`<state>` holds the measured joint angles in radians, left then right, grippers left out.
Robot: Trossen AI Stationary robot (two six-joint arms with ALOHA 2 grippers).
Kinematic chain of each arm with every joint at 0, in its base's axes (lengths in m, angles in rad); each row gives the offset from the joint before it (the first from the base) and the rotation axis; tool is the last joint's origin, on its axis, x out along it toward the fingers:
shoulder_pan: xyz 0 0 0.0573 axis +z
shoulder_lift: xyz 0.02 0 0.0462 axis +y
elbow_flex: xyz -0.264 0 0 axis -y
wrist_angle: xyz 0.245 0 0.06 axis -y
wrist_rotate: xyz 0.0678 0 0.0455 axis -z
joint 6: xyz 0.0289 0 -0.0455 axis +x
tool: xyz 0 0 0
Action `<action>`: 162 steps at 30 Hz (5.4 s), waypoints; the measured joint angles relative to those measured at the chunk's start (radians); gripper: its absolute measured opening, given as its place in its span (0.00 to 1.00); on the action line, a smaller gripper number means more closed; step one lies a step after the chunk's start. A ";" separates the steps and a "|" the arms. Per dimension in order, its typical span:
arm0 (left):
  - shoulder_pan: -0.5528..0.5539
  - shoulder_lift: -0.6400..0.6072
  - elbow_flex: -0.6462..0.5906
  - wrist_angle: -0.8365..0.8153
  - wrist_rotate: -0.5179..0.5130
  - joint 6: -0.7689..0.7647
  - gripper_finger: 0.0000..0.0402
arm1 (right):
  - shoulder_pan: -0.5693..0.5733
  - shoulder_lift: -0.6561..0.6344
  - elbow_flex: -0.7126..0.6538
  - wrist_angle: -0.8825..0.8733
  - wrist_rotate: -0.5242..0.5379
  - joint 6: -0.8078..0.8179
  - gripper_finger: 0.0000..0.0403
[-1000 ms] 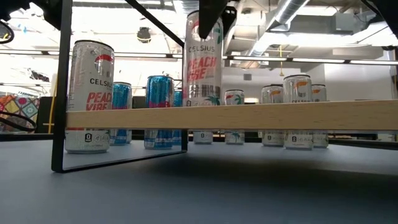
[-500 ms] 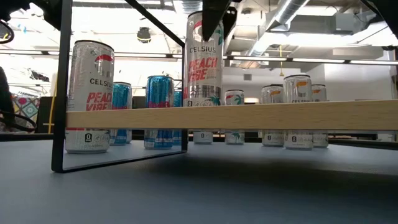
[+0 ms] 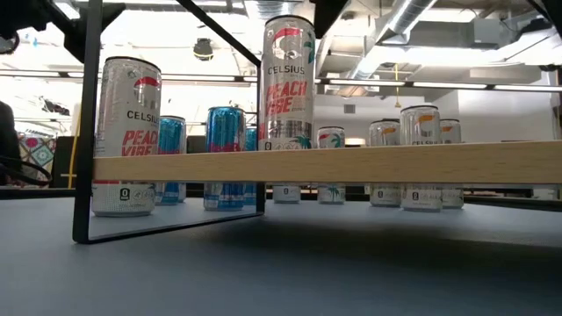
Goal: Place canned beverage on shelf
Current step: Put the bottom white pink soda can aligned with the other white pink soda can on the shelf
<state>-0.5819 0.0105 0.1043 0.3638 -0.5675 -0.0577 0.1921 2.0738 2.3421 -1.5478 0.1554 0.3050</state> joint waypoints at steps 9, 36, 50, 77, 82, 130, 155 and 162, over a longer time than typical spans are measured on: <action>0.000 0.252 0.249 -0.336 -0.056 -0.115 0.87 | 0.003 -0.039 0.000 0.004 0.057 -0.009 0.94; -0.085 0.945 0.614 -0.759 -0.257 -0.376 0.87 | 0.005 -0.040 0.000 0.138 0.060 -0.131 0.93; -0.199 0.856 0.613 -0.921 -0.373 -0.569 0.87 | -0.015 0.063 -0.005 0.683 0.053 -0.457 0.93; -0.198 0.831 0.612 -1.187 -0.302 -0.842 0.87 | -0.071 0.263 -0.004 0.946 -0.185 -0.516 0.93; -0.198 0.831 0.612 -1.187 -0.302 -0.841 0.87 | -0.077 0.273 -0.001 0.948 -0.218 -0.497 0.93; -0.198 0.831 0.612 -1.186 -0.304 -0.827 0.87 | -0.097 0.319 -0.001 0.828 -0.225 -0.546 0.57; -0.198 0.830 0.613 -1.183 -0.331 -0.821 0.87 | -0.124 0.223 0.007 0.705 0.054 -0.397 0.48; -0.198 0.831 0.613 -1.179 -0.356 -0.821 0.87 | -0.123 0.104 0.012 0.668 0.076 -0.331 0.48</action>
<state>-0.7802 0.8413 0.7170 -0.8151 -0.9238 -0.8788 0.0693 2.1781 2.3538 -0.8799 0.2315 -0.0261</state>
